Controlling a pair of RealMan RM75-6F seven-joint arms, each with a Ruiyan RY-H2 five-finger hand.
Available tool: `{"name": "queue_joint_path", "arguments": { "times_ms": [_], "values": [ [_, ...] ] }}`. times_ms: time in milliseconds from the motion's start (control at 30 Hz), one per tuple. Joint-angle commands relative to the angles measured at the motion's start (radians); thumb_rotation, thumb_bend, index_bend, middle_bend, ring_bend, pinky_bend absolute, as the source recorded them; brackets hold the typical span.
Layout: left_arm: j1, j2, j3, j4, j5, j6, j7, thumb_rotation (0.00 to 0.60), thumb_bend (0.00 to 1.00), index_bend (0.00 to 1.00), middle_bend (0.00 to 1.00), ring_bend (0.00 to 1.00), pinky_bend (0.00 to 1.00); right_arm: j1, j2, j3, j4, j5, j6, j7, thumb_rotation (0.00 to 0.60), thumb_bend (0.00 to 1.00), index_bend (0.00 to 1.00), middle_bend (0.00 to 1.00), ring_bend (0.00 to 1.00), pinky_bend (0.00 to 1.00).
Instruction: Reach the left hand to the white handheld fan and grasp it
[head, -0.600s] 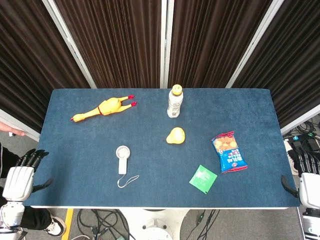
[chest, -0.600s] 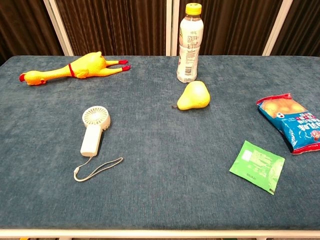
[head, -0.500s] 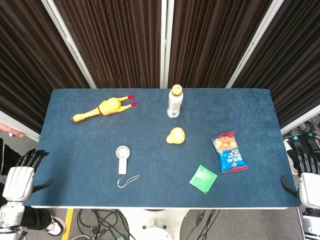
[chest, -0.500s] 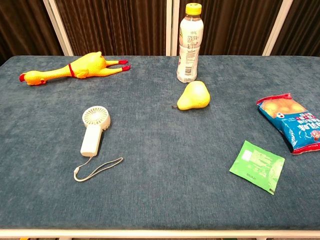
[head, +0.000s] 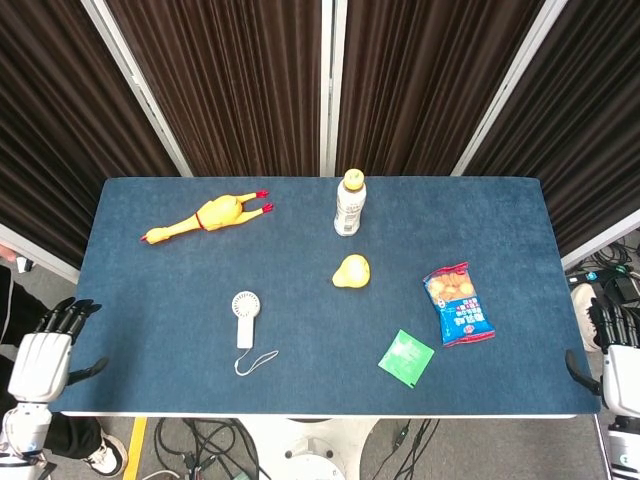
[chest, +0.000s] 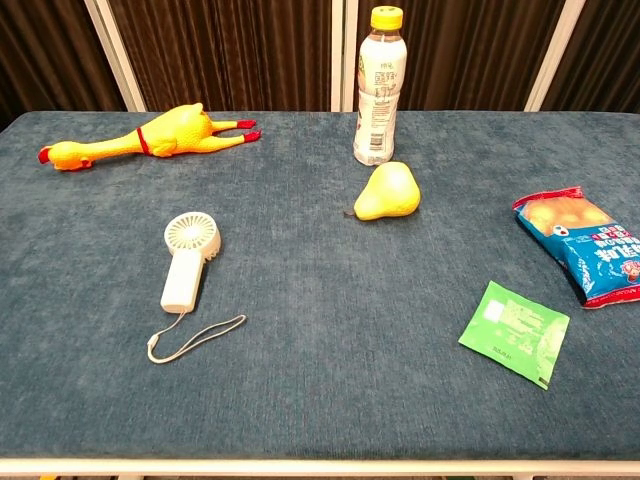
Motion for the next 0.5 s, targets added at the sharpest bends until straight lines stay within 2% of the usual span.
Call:
{"name": "queue_joint_path", "arguments": {
  "times_ms": [33,133,200,233,300,367,500],
  "values": [
    [-0.001,-0.004,-0.001,0.001,0.006,0.006,-0.001,0.600,0.08,0.21,0.17,0.12,0.28,-0.001,0.001,0.003,-0.003,0.003,0.001,0.002,0.600,0.27,0.00,0.00,0.00,0.00],
    [-0.007,0.005,0.001,-0.013,0.018,0.002,0.009,0.600,0.09,0.21,0.21,0.23,0.40,0.000,0.004,0.010,-0.014,0.005,0.006,0.002,0.600,0.27,0.00,0.00,0.00,0.00],
    [-0.009,0.006,0.000,-0.023,0.021,0.003,0.013,0.600,0.09,0.21,0.30,0.34,0.52,0.001,0.002,0.013,-0.018,0.009,0.007,0.002,0.600,0.27,0.00,0.00,0.00,0.00],
    [-0.009,0.003,-0.001,-0.027,0.020,0.005,0.020,0.600,0.10,0.21,0.37,0.41,0.58,0.002,0.003,0.012,-0.020,0.009,0.003,0.003,0.600,0.27,0.00,0.00,0.00,0.00],
    [-0.010,-0.002,0.002,-0.035,0.015,-0.005,0.023,0.600,0.17,0.21,0.60,0.60,0.71,0.003,0.010,0.009,-0.023,0.009,-0.005,0.007,0.600,0.27,0.00,0.00,0.00,0.00],
    [-0.016,-0.006,0.011,-0.043,0.013,-0.028,0.016,0.600,0.25,0.21,0.74,0.73,0.80,0.002,0.016,0.012,-0.026,0.013,-0.006,0.012,0.600,0.28,0.00,0.00,0.00,0.00],
    [-0.037,-0.010,0.028,-0.061,0.032,-0.070,0.039,0.600,0.35,0.21,0.83,0.82,0.85,0.001,0.024,0.022,-0.033,0.024,-0.003,0.013,0.600,0.28,0.00,0.00,0.00,0.00]
  ]
}}
